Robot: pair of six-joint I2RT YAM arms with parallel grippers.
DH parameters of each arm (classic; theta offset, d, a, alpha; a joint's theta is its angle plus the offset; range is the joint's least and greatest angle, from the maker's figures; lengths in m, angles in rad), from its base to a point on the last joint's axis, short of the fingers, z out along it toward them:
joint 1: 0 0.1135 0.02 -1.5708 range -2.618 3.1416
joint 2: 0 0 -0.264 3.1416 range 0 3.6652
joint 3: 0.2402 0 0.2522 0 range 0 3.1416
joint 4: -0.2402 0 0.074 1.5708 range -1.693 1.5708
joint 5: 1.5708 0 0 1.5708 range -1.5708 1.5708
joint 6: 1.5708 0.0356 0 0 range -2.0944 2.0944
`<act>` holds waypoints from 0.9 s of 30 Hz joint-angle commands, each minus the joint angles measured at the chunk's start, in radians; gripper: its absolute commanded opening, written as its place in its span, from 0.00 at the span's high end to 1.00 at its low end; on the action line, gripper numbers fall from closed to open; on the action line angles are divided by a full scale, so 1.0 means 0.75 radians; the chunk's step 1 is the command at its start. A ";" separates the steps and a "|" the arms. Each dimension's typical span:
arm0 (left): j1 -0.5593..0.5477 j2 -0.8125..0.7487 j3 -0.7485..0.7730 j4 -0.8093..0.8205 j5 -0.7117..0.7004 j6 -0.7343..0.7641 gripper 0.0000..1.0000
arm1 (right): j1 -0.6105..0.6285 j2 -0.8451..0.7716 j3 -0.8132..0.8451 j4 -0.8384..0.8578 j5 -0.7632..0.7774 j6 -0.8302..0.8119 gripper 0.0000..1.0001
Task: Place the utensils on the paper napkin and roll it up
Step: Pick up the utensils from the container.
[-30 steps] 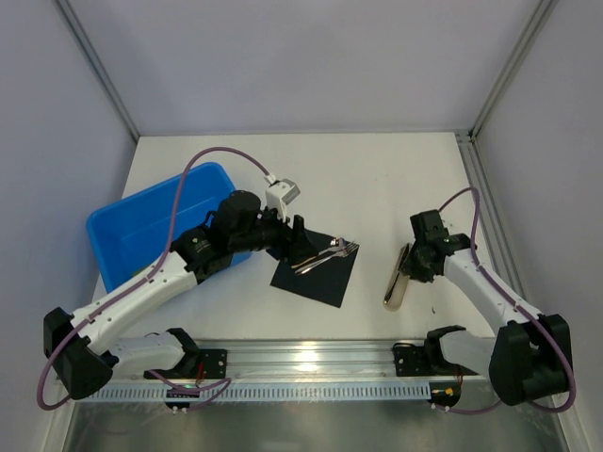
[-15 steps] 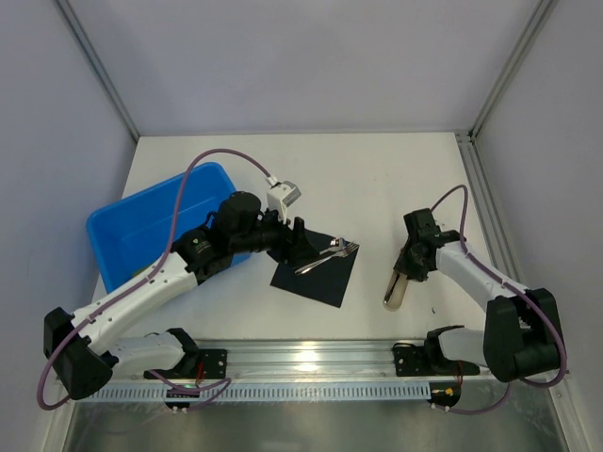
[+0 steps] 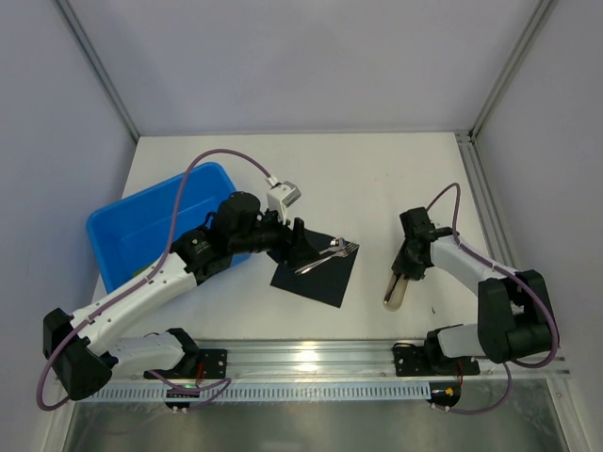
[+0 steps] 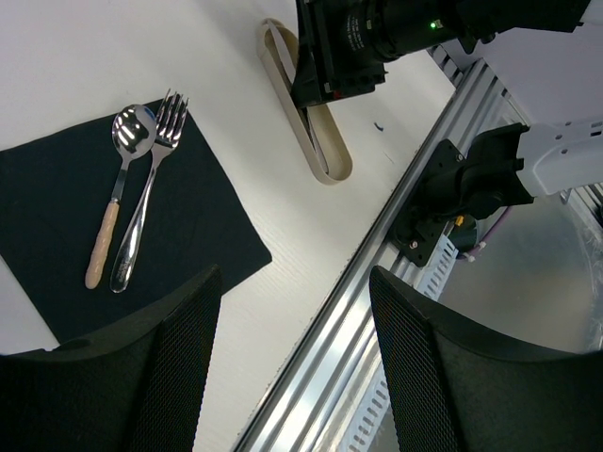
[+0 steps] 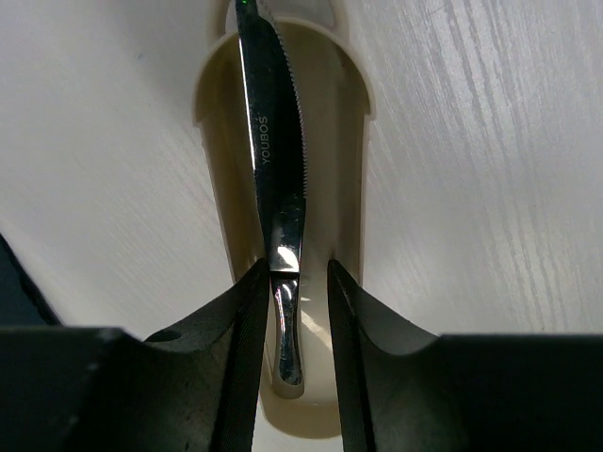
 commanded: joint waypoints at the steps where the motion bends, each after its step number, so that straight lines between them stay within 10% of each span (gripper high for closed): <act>1: 0.001 -0.032 -0.001 0.047 0.038 0.005 0.34 | 0.008 0.036 0.048 0.068 0.025 -0.029 0.65; 13: 0.003 -0.030 0.007 0.022 0.039 0.012 0.34 | 0.008 0.093 0.038 0.101 0.055 -0.039 0.96; 27: -0.140 0.032 -0.042 0.141 -0.194 0.018 0.37 | 0.024 -0.281 0.028 -0.016 0.092 0.012 0.96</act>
